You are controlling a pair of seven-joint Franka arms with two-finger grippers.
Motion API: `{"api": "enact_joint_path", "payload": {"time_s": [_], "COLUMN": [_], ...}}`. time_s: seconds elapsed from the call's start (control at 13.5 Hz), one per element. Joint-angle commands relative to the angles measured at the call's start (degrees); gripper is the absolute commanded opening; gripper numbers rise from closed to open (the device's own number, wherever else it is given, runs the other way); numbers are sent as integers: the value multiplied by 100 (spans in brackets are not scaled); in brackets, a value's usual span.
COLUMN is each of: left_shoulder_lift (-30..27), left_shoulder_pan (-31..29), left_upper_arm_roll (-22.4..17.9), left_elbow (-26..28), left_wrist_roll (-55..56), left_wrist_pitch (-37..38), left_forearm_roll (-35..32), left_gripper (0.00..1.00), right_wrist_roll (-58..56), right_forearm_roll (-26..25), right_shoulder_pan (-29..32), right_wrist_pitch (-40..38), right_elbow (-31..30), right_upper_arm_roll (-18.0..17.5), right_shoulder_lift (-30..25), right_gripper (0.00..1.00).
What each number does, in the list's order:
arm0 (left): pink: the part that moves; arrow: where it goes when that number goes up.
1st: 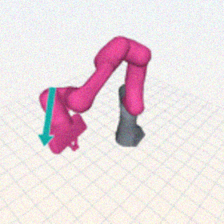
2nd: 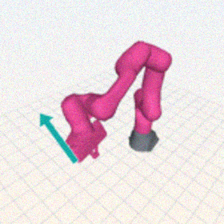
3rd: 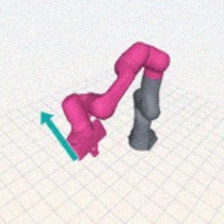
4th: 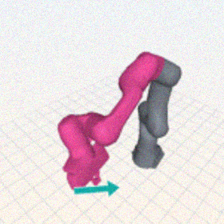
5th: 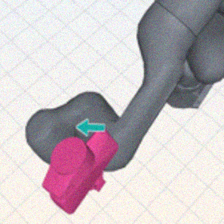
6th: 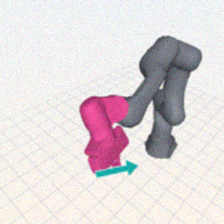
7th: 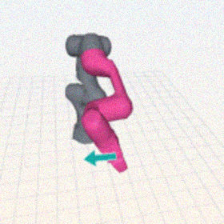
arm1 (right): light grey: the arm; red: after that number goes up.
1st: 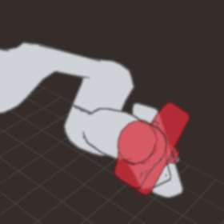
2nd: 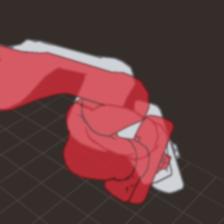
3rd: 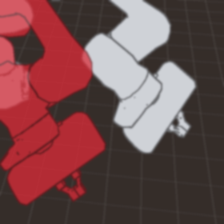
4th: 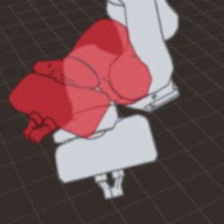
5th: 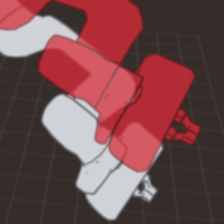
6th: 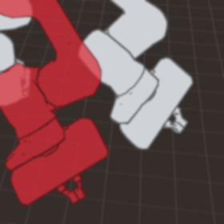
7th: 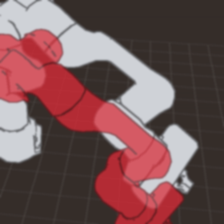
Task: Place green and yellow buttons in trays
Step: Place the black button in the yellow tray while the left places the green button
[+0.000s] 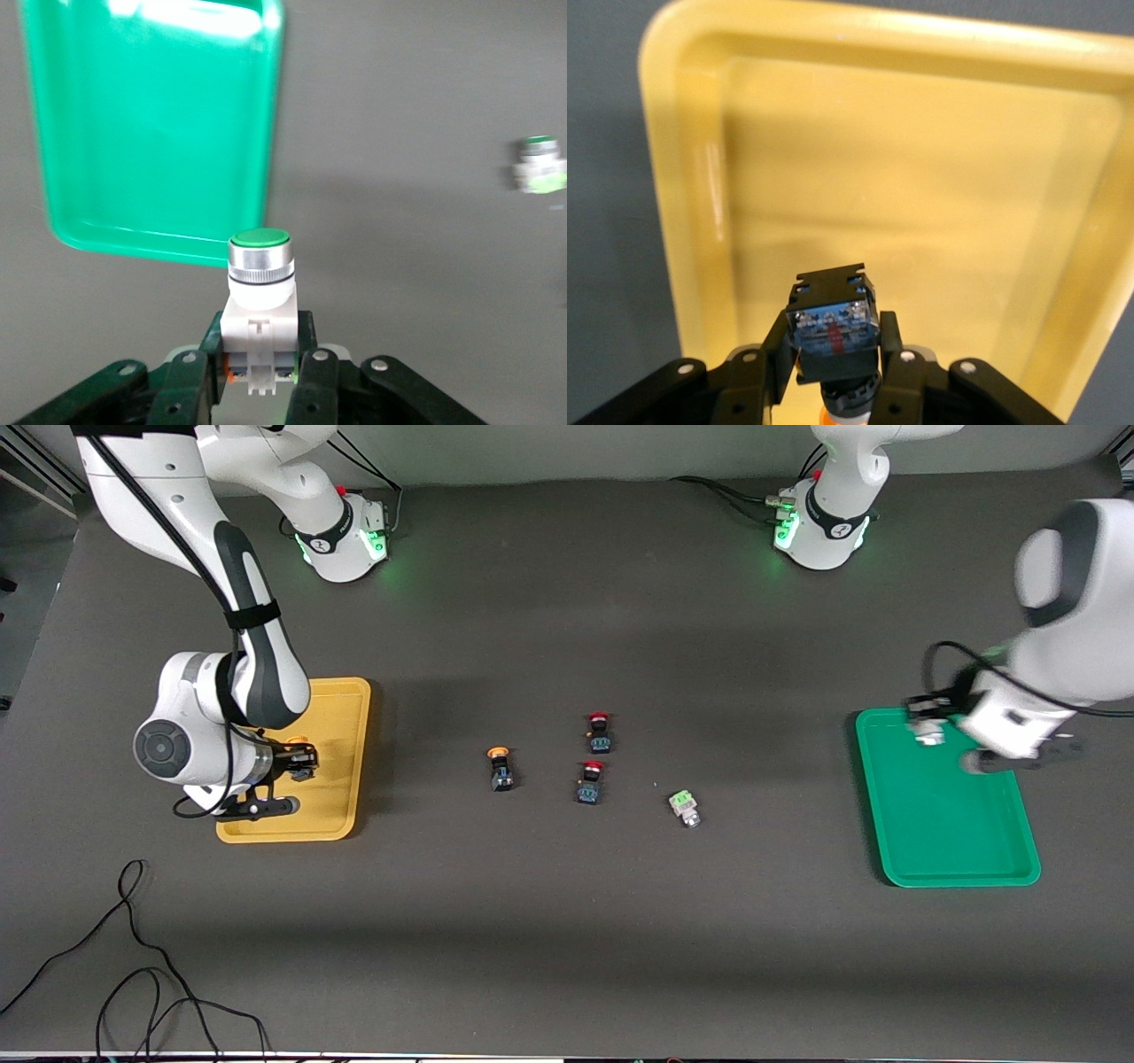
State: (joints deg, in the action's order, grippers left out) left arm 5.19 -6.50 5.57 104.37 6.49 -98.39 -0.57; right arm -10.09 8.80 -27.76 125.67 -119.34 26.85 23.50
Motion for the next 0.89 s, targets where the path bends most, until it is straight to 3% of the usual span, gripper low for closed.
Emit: {"api": "enact_joint_path", "payload": {"time_s": [0.0, 0.22, 0.45, 0.52, 0.59, 0.67, 0.74, 0.82], "left_shoulder_lift": [280, 596, 1526, 1747, 1879, 2011, 2143, 2205], "left_shoulder_pan": [-350, -509, -668, -764, -817, -809, -809, -826], "left_upper_arm_roll": [111, 102, 102, 102, 111, 111, 111, 111], "left_elbow": [91, 995, 1174, 1174, 1174, 1165, 1165, 1165], "left_wrist_roll": [-534, -693, -693, -693, -693, -693, -615, -597], "left_wrist_pitch": [-318, -1863, -3208, -3465, -3537, -3634, -3843, -3880], "left_forearm_roll": [-320, -462, -811, -848, -857, -849, -848, -848], "left_gripper": [18, 17, 17, 17, 18, 27, 32, 55], "right_wrist_roll": [-414, -923, -978, -978, -978, -969, -969, -960], "right_forearm_roll": [-54, -54, -28, -28, -28, -10, -1, 7], "right_shoulder_pan": [182, 603, 745, 754, 737, 728, 737, 737], "right_wrist_pitch": [256, 485, 555, 555, 547, 520, 503, 468], "right_elbow": [-160, -204, -186, -186, -195, -186, -186, -186], "right_upper_arm_roll": [83, 84, 84, 84, 84, 84, 84, 101], "right_shoulder_lift": [5, 172, 304, 322, 304, 278, 252, 225], "right_gripper": [0, 0, 0, 14, 71, 100, 100, 100]}}
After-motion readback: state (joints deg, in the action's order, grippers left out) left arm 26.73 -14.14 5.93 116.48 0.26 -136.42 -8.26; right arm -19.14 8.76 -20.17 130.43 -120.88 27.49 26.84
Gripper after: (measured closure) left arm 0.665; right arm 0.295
